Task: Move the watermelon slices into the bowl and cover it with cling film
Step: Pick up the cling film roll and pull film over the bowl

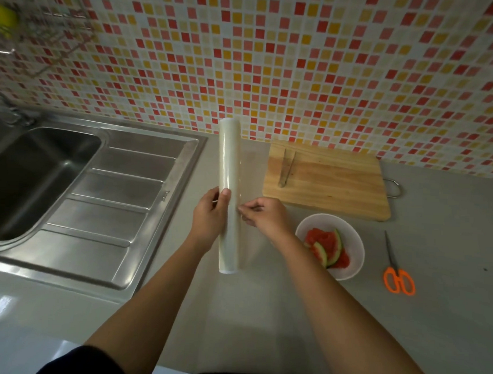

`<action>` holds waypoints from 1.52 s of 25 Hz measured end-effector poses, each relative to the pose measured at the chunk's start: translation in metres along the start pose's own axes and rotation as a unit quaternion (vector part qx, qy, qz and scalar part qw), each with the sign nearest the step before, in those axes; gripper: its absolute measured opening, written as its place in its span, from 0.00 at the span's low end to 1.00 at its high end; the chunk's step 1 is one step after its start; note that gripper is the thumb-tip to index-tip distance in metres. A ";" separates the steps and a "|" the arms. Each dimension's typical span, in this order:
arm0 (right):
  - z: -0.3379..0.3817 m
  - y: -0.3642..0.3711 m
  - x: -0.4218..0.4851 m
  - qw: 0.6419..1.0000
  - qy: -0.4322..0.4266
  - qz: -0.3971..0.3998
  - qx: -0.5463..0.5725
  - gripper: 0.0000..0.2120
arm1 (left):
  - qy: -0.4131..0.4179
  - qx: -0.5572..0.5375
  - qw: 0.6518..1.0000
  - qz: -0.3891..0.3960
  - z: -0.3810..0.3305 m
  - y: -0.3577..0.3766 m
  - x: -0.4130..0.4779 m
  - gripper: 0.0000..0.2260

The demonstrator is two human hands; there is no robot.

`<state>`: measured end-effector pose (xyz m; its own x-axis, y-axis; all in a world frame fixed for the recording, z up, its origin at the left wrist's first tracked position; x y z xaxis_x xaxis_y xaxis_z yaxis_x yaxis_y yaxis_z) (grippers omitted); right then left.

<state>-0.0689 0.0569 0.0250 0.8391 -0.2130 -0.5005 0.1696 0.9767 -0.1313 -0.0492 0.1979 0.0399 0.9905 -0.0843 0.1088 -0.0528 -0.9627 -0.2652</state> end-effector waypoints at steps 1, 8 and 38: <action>0.000 -0.001 0.000 1.000 -0.005 0.003 -0.014 0.03 | 0.004 -0.002 1.000 0.003 0.000 0.001 0.000 0.13; -0.001 -0.014 -0.001 0.996 0.000 -0.047 -0.073 0.08 | 0.023 0.008 1.000 0.003 0.000 -0.002 0.002 0.08; 0.029 -0.055 -0.017 0.981 -0.098 -0.071 -0.152 0.04 | 0.051 -0.080 0.993 0.071 -0.030 0.033 0.000 0.16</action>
<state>-0.0777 0.0077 0.0655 0.9062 -0.3085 -0.2892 0.1550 0.8786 -0.4518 -0.0545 0.1582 0.0600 0.9537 -0.2406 0.1806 -0.2195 -0.9670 -0.1293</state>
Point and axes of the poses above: each hand's wrist, its own x-axis towards the middle knuckle, its own y-axis out of the palm, z = x × y, the point moved 6 cm from there along x, towards the middle knuckle, and after that the axes turned 11 degrees about y, right-handed, at the moved point
